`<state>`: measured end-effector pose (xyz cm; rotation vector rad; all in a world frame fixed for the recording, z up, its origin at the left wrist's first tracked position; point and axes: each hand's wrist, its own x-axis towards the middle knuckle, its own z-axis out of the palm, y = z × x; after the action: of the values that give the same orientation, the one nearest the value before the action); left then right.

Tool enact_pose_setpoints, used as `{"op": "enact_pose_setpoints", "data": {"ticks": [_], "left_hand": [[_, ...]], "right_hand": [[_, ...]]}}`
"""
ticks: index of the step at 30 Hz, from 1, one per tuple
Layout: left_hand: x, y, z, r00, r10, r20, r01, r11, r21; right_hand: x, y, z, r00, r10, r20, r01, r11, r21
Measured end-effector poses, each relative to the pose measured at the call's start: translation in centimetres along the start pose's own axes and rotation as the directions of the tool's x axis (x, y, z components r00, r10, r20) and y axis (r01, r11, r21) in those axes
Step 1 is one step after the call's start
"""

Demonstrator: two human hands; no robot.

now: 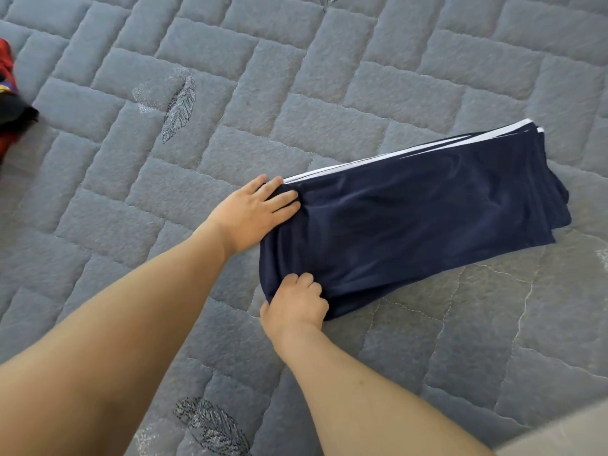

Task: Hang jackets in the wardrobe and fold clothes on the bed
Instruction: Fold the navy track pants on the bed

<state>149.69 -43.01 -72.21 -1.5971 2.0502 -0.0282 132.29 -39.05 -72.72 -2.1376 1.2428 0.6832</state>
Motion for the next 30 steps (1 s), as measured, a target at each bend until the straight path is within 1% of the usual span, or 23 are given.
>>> {"op": "enact_pose_setpoints", "data": {"ticks": [2, 4, 7, 9, 11, 12, 13, 15, 17, 18, 20, 21, 22, 24, 25, 27, 30], "left_hand": [[0.4, -0.1, -0.7, 1.0, -0.007, 0.016, 0.008, 0.999, -0.036], [1.0, -0.4, -2.1, 0.998, -0.007, 0.065, 0.011, 0.998, -0.059], [2.4, -1.2, -5.2, 0.986, 0.015, 0.167, -0.004, 0.998, -0.069], [3.4, -1.8, -7.6, 0.969, 0.016, 0.248, 0.005, 0.997, -0.083], [4.3, -2.5, -10.0, 0.959, 0.016, 0.285, 0.018, 0.993, -0.119], [4.7, -2.7, -11.1, 0.955, 0.019, 0.297, 0.024, 0.99, -0.142], [5.1, -2.8, -12.2, 0.953, 0.02, 0.302, 0.034, 0.984, -0.175], [5.9, -2.7, -14.2, 0.955, 0.005, 0.296, 0.089, 0.948, -0.305], [7.1, -2.5, -16.0, 0.961, -0.028, 0.276, 0.156, 0.877, -0.455], [7.9, -2.4, -17.0, 0.965, -0.038, 0.26, 0.172, 0.84, -0.514], [9.7, -2.2, -18.8, 0.971, -0.057, 0.234, 0.194, 0.757, -0.623], [10.6, -2.0, -19.6, 0.974, -0.069, 0.216, 0.2, 0.708, -0.677], [11.7, -1.6, -20.4, 0.978, -0.087, 0.19, 0.2, 0.654, -0.729], [13.8, -0.6, -21.7, 0.981, -0.143, 0.133, 0.19, 0.542, -0.818], [14.9, -0.1, -22.3, 0.978, -0.177, 0.11, 0.184, 0.486, -0.854], [17.0, 1.0, -23.4, 0.965, -0.248, 0.085, 0.181, 0.396, -0.9], [20.3, 2.0, -24.3, 0.931, -0.353, 0.096, 0.201, 0.273, -0.941]], "right_hand": [[0.3, 0.6, -0.3, 1.0, -0.026, 0.013, 0.026, 0.999, 0.03], [-0.3, 1.4, -0.8, 0.999, -0.046, 0.021, 0.044, 0.996, 0.083], [-1.6, 2.7, -2.4, 0.998, -0.065, 0.0, 0.063, 0.962, 0.264], [-2.6, 4.0, -3.7, 0.992, -0.118, -0.045, 0.126, 0.916, 0.38], [-3.4, 5.8, -5.3, 0.988, -0.124, -0.087, 0.151, 0.828, 0.54], [-3.7, 6.9, -6.2, 0.992, -0.102, -0.078, 0.128, 0.763, 0.634], [-3.8, 7.9, -7.1, 0.996, -0.068, -0.057, 0.088, 0.692, 0.716], [-3.7, 9.9, -8.9, 0.999, 0.011, 0.043, -0.042, 0.572, 0.819], [-3.3, 12.0, -10.5, 0.988, 0.055, 0.142, -0.152, 0.457, 0.876], [-3.2, 12.8, -11.3, 0.982, 0.039, 0.185, -0.185, 0.405, 0.895], [-3.3, 14.3, -12.7, 0.965, -0.04, 0.258, -0.229, 0.345, 0.91], [-3.4, 14.9, -13.3, 0.961, -0.079, 0.265, -0.223, 0.343, 0.912], [-3.4, 15.5, -13.7, 0.963, -0.1, 0.251, -0.199, 0.364, 0.91], [-3.1, 16.9, -15.1, 0.97, -0.079, 0.229, -0.174, 0.429, 0.886], [-2.8, 17.9, -15.7, 0.972, -0.053, 0.231, -0.186, 0.435, 0.881], [-2.1, 20.7, -17.0, 0.962, -0.018, 0.273, -0.245, 0.392, 0.887], [-0.8, 25.4, -19.3, 0.932, 0.029, 0.361, -0.354, 0.288, 0.89]]}}
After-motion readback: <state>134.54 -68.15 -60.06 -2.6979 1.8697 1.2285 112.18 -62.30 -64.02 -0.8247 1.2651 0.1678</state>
